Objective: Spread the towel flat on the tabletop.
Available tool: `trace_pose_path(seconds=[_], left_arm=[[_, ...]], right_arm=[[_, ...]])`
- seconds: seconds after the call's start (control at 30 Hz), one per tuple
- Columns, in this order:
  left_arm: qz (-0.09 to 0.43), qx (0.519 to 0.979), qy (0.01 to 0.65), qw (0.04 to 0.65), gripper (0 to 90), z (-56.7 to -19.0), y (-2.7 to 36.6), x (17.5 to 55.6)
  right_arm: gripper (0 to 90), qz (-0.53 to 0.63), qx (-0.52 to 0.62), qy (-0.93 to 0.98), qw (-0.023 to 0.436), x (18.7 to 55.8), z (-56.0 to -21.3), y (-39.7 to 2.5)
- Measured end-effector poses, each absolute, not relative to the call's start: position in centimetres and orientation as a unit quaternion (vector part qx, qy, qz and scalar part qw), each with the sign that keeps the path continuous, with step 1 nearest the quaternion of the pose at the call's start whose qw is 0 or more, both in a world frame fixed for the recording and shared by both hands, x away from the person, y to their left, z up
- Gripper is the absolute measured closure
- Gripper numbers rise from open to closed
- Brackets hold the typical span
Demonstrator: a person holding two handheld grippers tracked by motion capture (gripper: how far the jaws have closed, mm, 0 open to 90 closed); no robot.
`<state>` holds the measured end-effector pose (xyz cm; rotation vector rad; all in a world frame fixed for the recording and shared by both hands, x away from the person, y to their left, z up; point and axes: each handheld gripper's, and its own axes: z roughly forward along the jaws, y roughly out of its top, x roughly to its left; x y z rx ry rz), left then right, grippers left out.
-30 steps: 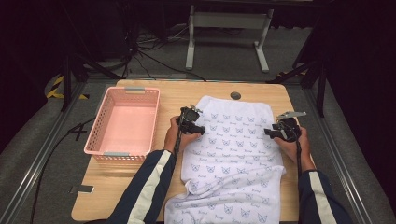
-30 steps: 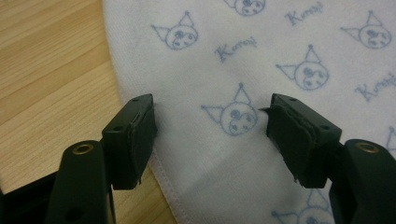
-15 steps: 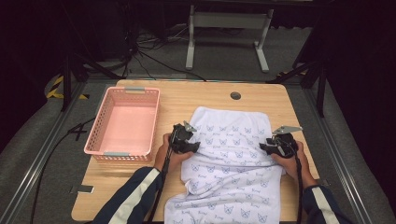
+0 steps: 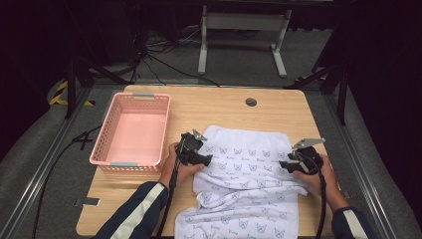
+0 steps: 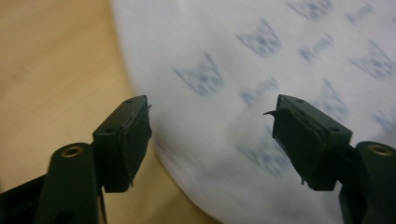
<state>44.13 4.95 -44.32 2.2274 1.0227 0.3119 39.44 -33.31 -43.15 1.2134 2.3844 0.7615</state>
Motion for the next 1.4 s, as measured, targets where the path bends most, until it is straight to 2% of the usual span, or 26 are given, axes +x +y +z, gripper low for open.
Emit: trace_pose_path(seconds=[0.03, 0.17, 0.27, 0.33, 0.53, 0.67, 0.73, 0.87, 0.93, 1.0, 1.17, 1.3, 1.4], left_arm=[[0.105, 0.84, 0.408, 0.341, 27.6, -44.1, 4.9, 45.3], [0.126, 0.841, 0.422, 0.314, 26.4, -44.5, 4.2, 48.1], [0.127, 0.813, 0.464, 0.328, 27.6, -44.5, 4.6, 50.2], [0.136, 0.809, 0.471, 0.324, 27.6, -44.6, 4.6, 50.9], [0.126, 0.808, 0.484, 0.312, 30.3, -45.7, 4.5, 52.3], [0.122, 0.816, 0.47, 0.314, 27.3, -45.8, 4.3, 52.5], [0.121, 0.823, 0.456, 0.317, 27.3, -45.7, 3.9, 52.2], [0.126, 0.818, 0.453, 0.33, 25.1, -45.2, 3.5, 51.9], [0.121, 0.825, 0.45, 0.319, 26.5, -45.4, 3.2, 52.0], [0.126, 0.835, 0.442, 0.302, 26.0, -45.8, 2.5, 52.0], [0.123, 0.834, 0.437, 0.315, 26.1, -45.8, 1.8, 52.3], [0.135, 0.826, 0.43, 0.338, 24.7, -44.9, 1.3, 53.6], [0.149, 0.834, 0.422, 0.322, 25.5, -45.0, 0.4, 54.8]], right_arm=[[49.8, 0.273, 0.43, 0.84, 0.186, 40.2, -43.0, -33.5], [49.5, 0.302, 0.448, 0.813, 0.218, 43.7, -42.4, -34.6], [48.9, 0.294, 0.469, 0.803, 0.219, 45.7, -42.5, -34.8], [48.9, 0.281, 0.474, 0.802, 0.229, 46.7, -42.9, -34.8], [47.3, 0.279, 0.495, 0.792, 0.222, 48.5, -43.9, -34.5], [42.8, 0.273, 0.509, 0.788, 0.213, 49.2, -44.8, -35.0], [47.8, 0.282, 0.515, 0.784, 0.201, 49.2, -44.8, -35.3], [74.3, 0.262, 0.508, 0.797, 0.198, 48.5, -44.3, -36.2], [82.5, 0.249, 0.512, 0.797, 0.203, 48.1, -44.1, -37.0], [84.3, 0.249, 0.513, 0.796, 0.202, 47.8, -44.1, -37.6], [84.2, 0.257, 0.504, 0.798, 0.205, 47.4, -44.3, -37.6], [83.3, 0.256, 0.497, 0.802, 0.209, 47.5, -44.3, -37.4], [83.7, 0.26, 0.498, 0.802, 0.206, 47.5, -44.3, -37.2]])
